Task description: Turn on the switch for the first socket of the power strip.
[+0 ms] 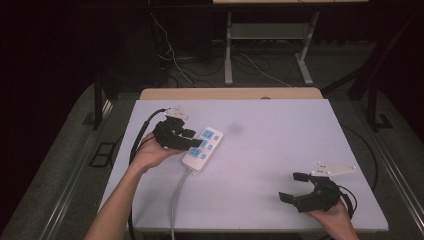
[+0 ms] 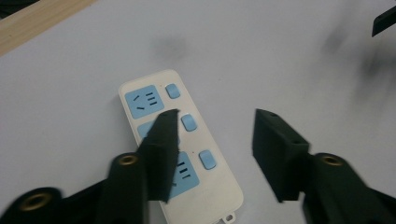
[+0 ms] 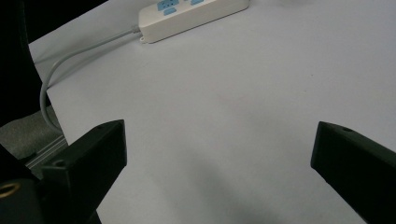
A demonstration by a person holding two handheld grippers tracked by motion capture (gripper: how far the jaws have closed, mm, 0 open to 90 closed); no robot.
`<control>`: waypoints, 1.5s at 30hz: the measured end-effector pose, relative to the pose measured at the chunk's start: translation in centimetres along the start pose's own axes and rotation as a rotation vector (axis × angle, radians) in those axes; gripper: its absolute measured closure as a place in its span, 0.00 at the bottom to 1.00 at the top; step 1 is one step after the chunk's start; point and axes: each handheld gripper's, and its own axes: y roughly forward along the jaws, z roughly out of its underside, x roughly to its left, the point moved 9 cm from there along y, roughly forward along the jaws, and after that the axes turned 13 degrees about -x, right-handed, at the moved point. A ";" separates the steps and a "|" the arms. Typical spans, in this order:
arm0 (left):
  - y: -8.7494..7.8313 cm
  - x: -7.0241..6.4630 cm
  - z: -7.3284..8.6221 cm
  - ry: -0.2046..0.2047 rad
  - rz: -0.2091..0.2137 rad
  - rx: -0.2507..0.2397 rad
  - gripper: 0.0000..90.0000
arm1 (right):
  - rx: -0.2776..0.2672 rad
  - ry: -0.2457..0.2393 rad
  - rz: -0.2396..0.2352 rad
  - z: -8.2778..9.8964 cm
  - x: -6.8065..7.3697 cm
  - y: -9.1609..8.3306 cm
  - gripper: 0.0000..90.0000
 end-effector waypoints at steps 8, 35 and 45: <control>1.0 0.3 0.6 -0.009 0.030 0.031 0.96 | 0.001 -0.004 -0.002 0.0 0.0 0.0 0.03; 3.9 0.8 2.4 0.002 0.057 0.119 0.99 | 0.004 -0.009 -0.007 0.0 0.1 0.0 0.03; 4.9 0.5 3.2 0.011 0.082 0.166 0.99 | 0.005 -0.011 -0.009 0.0 0.1 -0.1 0.03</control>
